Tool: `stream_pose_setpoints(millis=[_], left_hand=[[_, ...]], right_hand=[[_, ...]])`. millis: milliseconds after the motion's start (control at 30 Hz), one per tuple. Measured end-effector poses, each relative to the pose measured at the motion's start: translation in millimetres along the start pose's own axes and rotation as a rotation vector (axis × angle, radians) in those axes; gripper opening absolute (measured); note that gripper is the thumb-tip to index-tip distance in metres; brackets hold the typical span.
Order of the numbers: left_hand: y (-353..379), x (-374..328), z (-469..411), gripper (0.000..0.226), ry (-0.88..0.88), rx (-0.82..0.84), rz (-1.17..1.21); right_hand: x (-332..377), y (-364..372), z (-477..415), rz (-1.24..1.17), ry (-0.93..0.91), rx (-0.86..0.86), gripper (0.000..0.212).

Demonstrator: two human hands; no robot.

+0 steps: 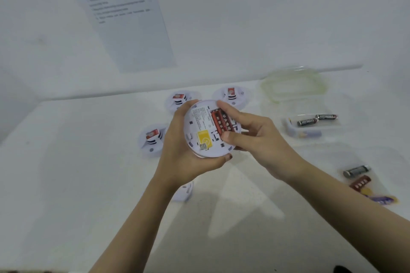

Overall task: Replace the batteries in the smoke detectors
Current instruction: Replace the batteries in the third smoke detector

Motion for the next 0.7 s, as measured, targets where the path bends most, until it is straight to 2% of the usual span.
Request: stream_pose_setpoints(millis=[200, 300, 400, 467, 567, 700], left_hand=[[-57, 27, 16, 0.098, -0.092, -0.032, -0.056], [-87, 43, 27, 0.099, -0.129, -0.072, -0.074], [-118, 60, 39, 0.099, -0.118, -0.118, -0.140], [-135, 75, 47, 0.098, -0.153, -0.119, -0.158], [-152, 93, 58, 0.099, -0.202, -0.078, -0.168], [-169, 105, 67, 0.097, -0.227, -0.044, -0.149]], right_hand=[[-16, 59, 9, 0.092, -0.061, 0.056, 0.050], [-31, 67, 15, 0.040, -0.073, -0.080, 0.039], [-50, 67, 21, 0.290, -0.189, -0.223, 0.030], [-67, 80, 26, 0.598, -0.302, -0.116, 0.025], [-104, 105, 34, 1.013, -0.451, 0.147, 0.059], [-109, 113, 36, 1.013, -0.479, 0.113, 0.070]])
Point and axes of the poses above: each hand's wrist, its own z-axis away from the middle knuckle, its own y-axis out of the palm, x = y × z, the point moved 8 cm from there along -z, towards the middle knuckle, and after that the axes turned 14 degrees about -x, right-handed, at the moved point
